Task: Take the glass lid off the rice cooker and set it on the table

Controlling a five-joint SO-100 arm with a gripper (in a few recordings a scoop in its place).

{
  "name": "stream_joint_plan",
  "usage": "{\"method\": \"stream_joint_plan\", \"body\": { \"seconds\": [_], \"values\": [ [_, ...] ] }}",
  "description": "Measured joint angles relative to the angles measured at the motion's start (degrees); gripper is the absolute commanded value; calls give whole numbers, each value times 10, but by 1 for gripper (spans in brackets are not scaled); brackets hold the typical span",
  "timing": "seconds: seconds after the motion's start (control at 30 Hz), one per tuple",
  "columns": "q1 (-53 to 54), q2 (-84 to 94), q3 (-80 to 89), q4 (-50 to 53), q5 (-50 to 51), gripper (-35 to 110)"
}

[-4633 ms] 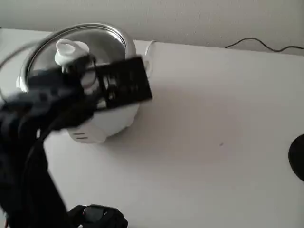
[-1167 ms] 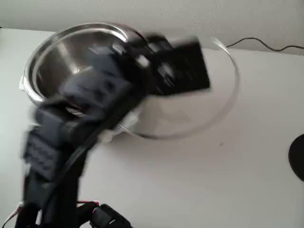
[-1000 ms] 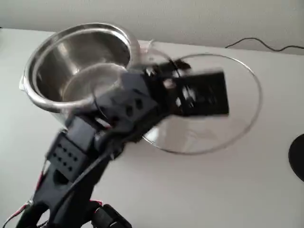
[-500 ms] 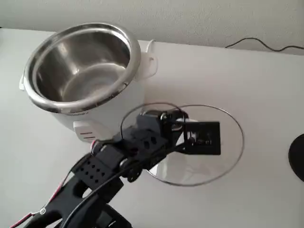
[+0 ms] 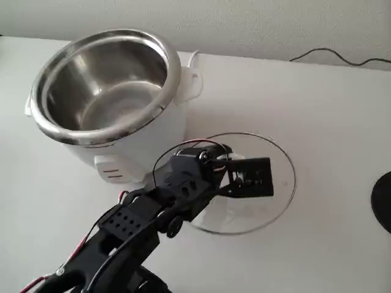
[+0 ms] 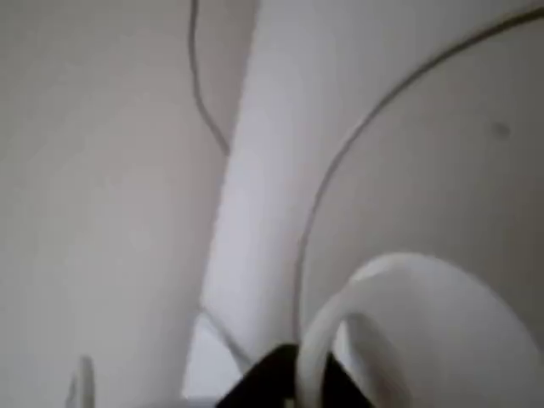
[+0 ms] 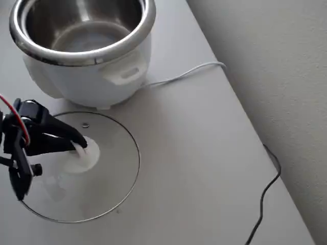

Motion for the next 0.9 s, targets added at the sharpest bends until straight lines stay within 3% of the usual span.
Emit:
{"method": "stream_joint_plan", "body": {
  "seconds": [0.9],
  "values": [
    [69,-143,0,-149,-54,0]
  ]
}}
